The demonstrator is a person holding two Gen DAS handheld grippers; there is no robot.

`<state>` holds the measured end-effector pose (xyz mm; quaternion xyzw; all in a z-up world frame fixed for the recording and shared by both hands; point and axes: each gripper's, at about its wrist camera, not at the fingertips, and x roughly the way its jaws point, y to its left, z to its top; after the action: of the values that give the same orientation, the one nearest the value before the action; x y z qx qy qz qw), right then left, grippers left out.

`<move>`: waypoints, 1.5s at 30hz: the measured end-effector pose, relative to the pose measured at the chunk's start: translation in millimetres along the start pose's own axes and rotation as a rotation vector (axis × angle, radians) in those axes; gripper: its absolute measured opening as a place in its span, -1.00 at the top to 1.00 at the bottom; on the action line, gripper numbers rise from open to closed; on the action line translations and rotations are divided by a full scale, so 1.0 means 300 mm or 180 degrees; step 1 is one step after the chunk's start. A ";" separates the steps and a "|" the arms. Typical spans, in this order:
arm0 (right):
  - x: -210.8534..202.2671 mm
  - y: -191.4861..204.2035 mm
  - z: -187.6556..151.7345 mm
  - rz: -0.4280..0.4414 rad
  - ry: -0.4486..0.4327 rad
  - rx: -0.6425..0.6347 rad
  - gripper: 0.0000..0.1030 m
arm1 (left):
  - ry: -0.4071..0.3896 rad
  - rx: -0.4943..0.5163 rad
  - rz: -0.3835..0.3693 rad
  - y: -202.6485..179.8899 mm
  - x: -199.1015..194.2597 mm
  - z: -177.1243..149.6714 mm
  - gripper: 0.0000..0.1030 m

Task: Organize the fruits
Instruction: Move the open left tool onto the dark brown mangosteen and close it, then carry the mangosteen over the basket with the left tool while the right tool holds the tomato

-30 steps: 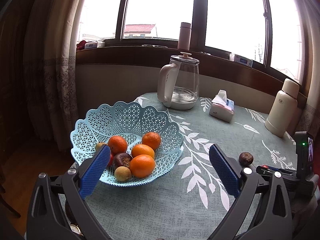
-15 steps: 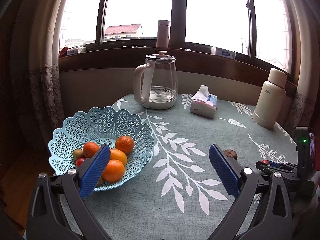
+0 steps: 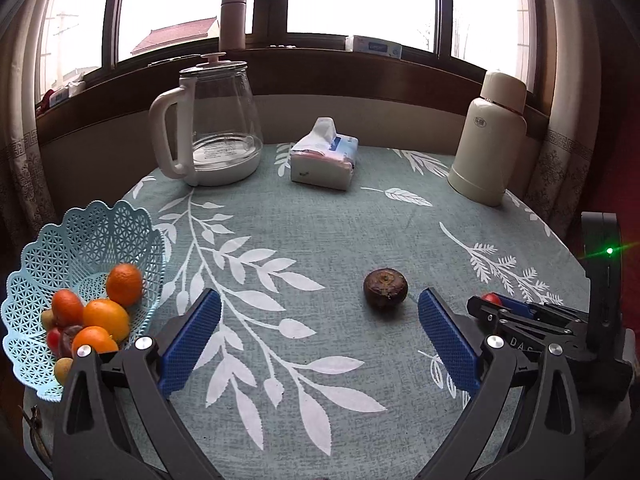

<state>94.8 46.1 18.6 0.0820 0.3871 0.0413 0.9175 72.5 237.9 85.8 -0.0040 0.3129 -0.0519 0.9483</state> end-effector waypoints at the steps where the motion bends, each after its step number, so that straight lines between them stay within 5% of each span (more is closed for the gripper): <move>1: 0.001 0.000 -0.001 0.0005 0.0007 0.0009 0.47 | 0.0034 0.0028 -0.0037 -0.012 0.018 0.002 -0.95; 15: 0.006 -0.011 -0.004 0.0054 0.0038 0.0074 0.47 | 0.0453 0.0091 -0.0377 -0.094 0.222 0.025 -0.82; 30: 0.010 -0.008 -0.006 0.0072 0.0046 0.0089 0.47 | 0.0715 0.0264 -0.0399 -0.165 0.338 0.025 0.18; 45: 0.011 -0.009 -0.006 0.0074 0.0048 0.0085 0.47 | 0.0401 0.0136 -0.0251 -0.137 0.272 0.015 0.19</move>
<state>95.8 44.1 14.6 0.0985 0.3935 0.0474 0.9128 136.3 188.6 42.8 0.0072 0.3704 -0.0960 0.9239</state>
